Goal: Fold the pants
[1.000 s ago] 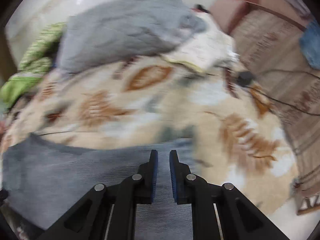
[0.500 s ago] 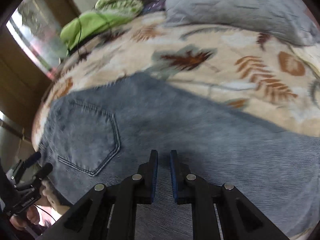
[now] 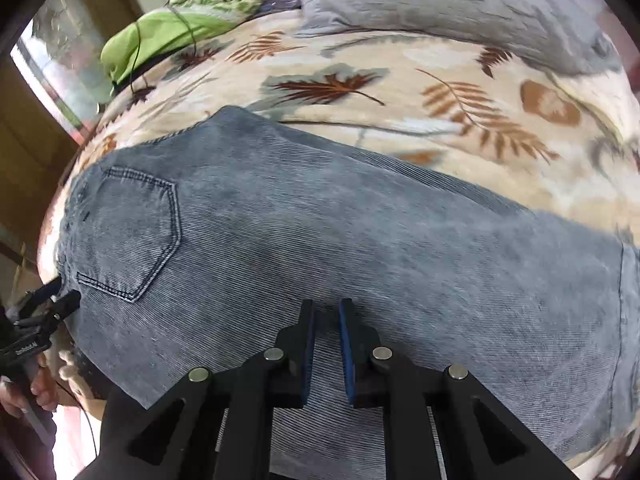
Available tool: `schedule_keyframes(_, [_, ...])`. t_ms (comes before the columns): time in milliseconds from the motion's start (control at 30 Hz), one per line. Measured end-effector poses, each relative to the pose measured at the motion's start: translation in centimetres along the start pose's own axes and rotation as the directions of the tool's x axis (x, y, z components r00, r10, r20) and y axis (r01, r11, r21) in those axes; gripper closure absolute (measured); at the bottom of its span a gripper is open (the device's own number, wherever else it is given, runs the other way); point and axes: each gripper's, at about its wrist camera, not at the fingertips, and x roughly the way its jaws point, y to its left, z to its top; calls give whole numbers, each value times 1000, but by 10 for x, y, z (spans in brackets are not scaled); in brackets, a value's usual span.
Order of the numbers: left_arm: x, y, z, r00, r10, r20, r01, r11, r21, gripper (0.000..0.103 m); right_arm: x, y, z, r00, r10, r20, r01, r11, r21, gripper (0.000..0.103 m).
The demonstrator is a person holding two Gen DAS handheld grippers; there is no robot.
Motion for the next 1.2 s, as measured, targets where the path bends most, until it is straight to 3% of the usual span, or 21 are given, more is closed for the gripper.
schedule_keyframes(100, [-1,1,-1,1000,-7,4,7,1000,0,0,3,-5,4,1000,11,-17,-10,999,52,88])
schedule_keyframes(333, [0,-2,-4,1000,-13,-18,14,998,58,0,6,12,5,997,-80,-16,80,997,-8,88])
schedule_keyframes(633, [0,0,-1,999,-32,-34,34,996,80,0,8,6,10,997,-48,-52,51,997,61,86])
schedule_keyframes(700, [-2,1,0,999,-32,-38,35,996,86,0,9,4,11,998,-20,-53,24,997,68,81])
schedule_keyframes(733, [-4,2,1,999,-28,-40,31,996,83,0,9,5,11,999,4,-52,-1,998,66,70])
schedule_keyframes(767, [-6,2,2,999,-24,-39,27,997,79,0,9,7,11,997,50,-51,-47,997,56,48])
schedule_keyframes(800, [-8,2,4,999,-16,-34,19,997,75,0,10,12,12,993,105,-55,-103,994,36,35])
schedule_keyframes(833, [-11,2,4,1000,-10,-28,12,997,74,0,11,19,12,992,107,-64,-106,994,11,21])
schedule_keyframes(933, [-20,2,9,1000,11,1,-11,997,76,0,15,47,11,997,-29,-77,18,991,-133,20])
schedule_keyframes(967, [-24,2,10,1000,16,9,-17,997,77,0,15,52,10,997,-36,-71,25,988,-152,20])
schedule_keyframes(1067, [-36,-1,12,999,18,41,-22,996,83,0,2,57,15,999,31,-17,-33,991,-128,20])
schedule_keyframes(1200, [-50,-15,12,997,9,79,-19,993,120,0,-20,57,32,996,54,66,-48,994,-97,20])
